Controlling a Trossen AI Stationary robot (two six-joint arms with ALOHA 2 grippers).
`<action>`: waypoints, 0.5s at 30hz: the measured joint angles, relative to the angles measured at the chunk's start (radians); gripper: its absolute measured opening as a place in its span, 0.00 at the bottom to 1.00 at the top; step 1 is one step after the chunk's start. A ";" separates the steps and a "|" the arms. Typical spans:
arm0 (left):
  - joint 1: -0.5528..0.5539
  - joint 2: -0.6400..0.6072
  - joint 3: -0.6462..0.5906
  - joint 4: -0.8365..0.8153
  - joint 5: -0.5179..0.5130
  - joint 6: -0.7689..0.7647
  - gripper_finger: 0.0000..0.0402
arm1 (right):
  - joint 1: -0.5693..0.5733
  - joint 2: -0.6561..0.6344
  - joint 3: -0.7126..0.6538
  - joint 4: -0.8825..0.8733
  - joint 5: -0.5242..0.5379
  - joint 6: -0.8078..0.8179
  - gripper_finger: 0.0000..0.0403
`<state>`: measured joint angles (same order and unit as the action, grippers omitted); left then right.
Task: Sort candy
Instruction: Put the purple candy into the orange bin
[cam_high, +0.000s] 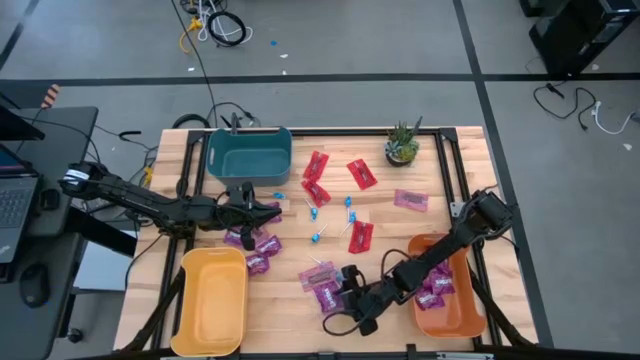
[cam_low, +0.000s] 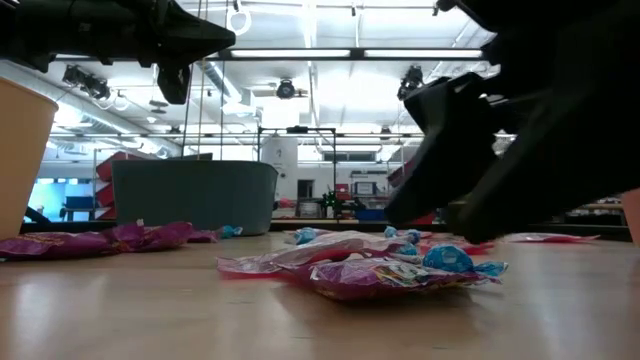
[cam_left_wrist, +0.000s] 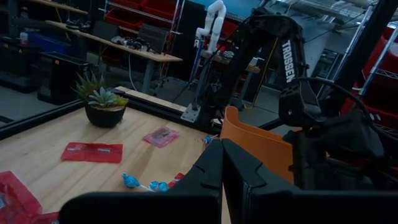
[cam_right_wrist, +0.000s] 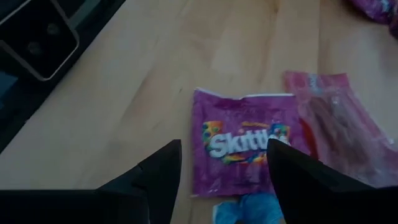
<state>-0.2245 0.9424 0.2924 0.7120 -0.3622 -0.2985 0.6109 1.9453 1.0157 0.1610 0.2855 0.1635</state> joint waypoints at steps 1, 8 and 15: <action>0.000 0.000 0.000 0.000 0.001 0.000 0.01 | 0.004 0.000 0.000 -0.001 0.000 0.007 0.55; 0.000 0.000 0.000 0.000 0.001 0.004 0.01 | 0.011 0.000 0.000 -0.008 0.025 0.018 0.53; 0.000 0.000 0.000 0.000 0.001 0.007 0.01 | -0.008 0.001 0.000 -0.018 0.026 -0.014 0.53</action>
<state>-0.2245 0.9424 0.2924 0.7116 -0.3611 -0.2916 0.6028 1.9461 1.0157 0.1432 0.3120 0.1498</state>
